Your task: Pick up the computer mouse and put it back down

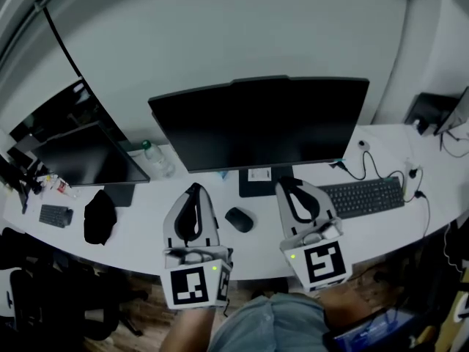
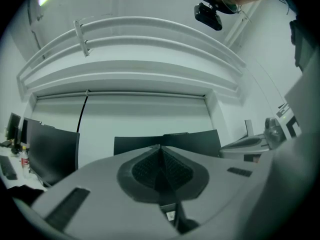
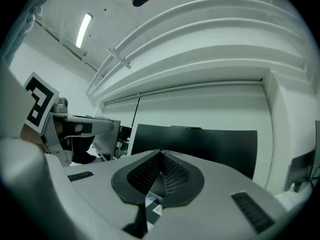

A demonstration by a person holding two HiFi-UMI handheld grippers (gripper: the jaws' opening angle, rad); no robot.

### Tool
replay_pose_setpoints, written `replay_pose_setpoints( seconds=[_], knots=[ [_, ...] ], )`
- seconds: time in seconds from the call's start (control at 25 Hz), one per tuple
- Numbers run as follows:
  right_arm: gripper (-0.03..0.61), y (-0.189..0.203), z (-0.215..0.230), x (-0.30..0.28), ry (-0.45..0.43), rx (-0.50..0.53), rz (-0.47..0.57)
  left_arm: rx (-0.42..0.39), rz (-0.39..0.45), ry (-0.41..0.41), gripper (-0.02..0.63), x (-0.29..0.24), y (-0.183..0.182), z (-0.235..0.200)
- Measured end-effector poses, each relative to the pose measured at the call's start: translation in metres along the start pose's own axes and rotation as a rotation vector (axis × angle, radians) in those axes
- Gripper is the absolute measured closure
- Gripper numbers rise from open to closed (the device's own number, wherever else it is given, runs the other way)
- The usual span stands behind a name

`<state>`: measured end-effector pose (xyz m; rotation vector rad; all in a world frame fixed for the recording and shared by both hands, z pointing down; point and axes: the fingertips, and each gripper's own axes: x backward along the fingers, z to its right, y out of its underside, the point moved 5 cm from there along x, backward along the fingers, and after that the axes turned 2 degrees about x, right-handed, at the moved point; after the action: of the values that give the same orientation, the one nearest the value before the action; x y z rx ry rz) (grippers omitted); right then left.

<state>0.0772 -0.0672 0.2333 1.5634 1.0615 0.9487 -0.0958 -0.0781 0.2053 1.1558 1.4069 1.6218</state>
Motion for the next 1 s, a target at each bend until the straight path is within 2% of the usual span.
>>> replay_pose_setpoints(
  seconds=[1.0],
  knots=[
    [0.565,0.006,0.018,0.016,0.019,-0.036,0.001,-0.004,-0.039,0.012,0.606,0.005,0.008,0.025]
  ],
)
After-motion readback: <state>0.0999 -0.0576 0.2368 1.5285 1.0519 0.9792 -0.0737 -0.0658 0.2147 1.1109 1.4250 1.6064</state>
